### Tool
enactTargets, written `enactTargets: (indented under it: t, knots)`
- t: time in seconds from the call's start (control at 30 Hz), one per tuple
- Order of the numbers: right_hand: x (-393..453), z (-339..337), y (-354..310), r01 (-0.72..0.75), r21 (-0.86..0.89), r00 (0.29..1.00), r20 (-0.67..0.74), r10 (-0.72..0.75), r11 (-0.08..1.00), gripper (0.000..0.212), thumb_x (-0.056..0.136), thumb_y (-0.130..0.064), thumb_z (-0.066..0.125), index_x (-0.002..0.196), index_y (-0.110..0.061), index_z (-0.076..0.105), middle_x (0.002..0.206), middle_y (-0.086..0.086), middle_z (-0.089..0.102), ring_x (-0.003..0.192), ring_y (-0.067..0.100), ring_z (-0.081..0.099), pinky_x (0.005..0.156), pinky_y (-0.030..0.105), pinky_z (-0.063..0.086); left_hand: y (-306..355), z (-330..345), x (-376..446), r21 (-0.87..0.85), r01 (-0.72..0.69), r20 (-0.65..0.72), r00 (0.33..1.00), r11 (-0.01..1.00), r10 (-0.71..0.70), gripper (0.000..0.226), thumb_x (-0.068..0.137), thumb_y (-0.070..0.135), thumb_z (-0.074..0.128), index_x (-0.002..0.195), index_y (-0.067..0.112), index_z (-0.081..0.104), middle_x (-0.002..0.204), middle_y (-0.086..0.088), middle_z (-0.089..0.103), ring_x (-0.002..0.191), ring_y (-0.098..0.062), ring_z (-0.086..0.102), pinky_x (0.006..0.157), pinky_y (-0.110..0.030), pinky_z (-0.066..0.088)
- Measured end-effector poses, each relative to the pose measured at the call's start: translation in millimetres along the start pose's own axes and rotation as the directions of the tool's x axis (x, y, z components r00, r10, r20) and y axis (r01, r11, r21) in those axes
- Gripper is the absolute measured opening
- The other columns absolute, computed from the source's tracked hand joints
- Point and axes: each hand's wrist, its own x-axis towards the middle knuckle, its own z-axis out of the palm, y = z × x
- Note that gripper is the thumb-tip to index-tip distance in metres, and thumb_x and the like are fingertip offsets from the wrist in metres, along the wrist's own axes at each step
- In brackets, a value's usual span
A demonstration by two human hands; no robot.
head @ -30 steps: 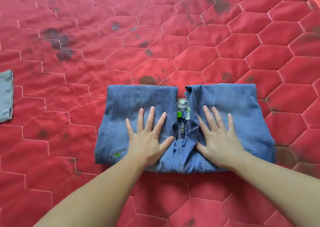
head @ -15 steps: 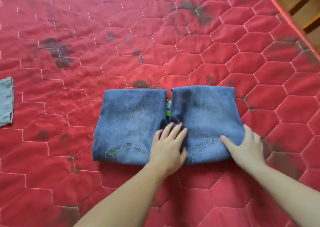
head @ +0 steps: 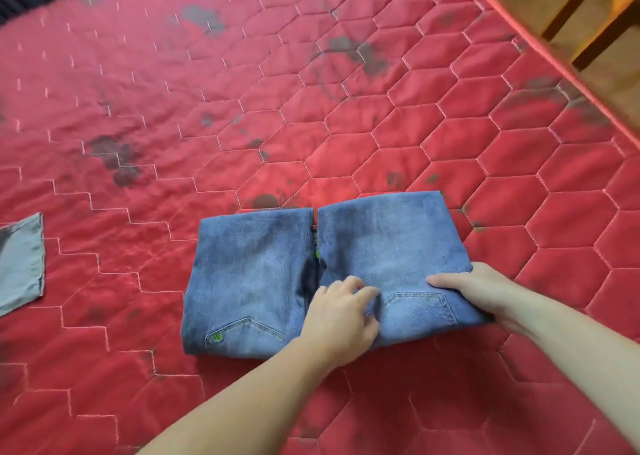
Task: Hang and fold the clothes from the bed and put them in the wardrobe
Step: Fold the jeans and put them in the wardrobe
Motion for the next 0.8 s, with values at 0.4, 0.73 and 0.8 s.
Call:
enactTargets:
  t: [0.4,0.73,0.8]
  knots:
    - [-35.2,-9.8,-25.1,0.145,-0.3,0.978,-0.102,-0.182,0.943,0.023,0.078,-0.015,0.068,0.095,-0.023,0.056,0.091,-0.005,0.069,0.082,0.015,0.064,0.071,0.032,0.046,86.9,-43.2,63.6,-0.744,0.573,0.539,0.819,0.342,-0.199,0.08,0.078,0.079,0.042,0.147,0.039,0.031,0.155,0.009,0.032,0.139,-0.018,0.033,0.113,-0.046,0.026]
    - [-106.7,148.7,-102.5,0.475,-0.259,0.87,0.284,-0.403,0.841,0.068,0.073,-0.039,0.064,0.131,-0.03,0.029,0.103,-0.005,0.067,0.097,0.016,0.066,0.085,0.04,0.052,-43.9,-123.4,4.0,-0.861,0.508,0.481,0.831,0.028,-0.28,0.023,0.076,0.034,0.073,0.06,0.017,0.069,0.061,-0.005,0.065,0.05,-0.018,0.062,0.046,-0.02,0.049]
    - [-111.4,172.8,-102.9,0.481,-0.151,0.833,0.386,-0.397,0.863,0.059,0.075,-0.044,0.067,0.121,-0.039,0.032,0.079,-0.013,0.065,0.072,0.001,0.063,0.068,0.026,0.049,-84.3,-120.1,-12.6,-0.865,0.501,0.472,0.807,-0.013,-0.355,0.021,0.082,0.021,0.068,0.063,0.014,0.074,0.068,-0.007,0.071,0.056,-0.022,0.068,0.052,-0.026,0.055]
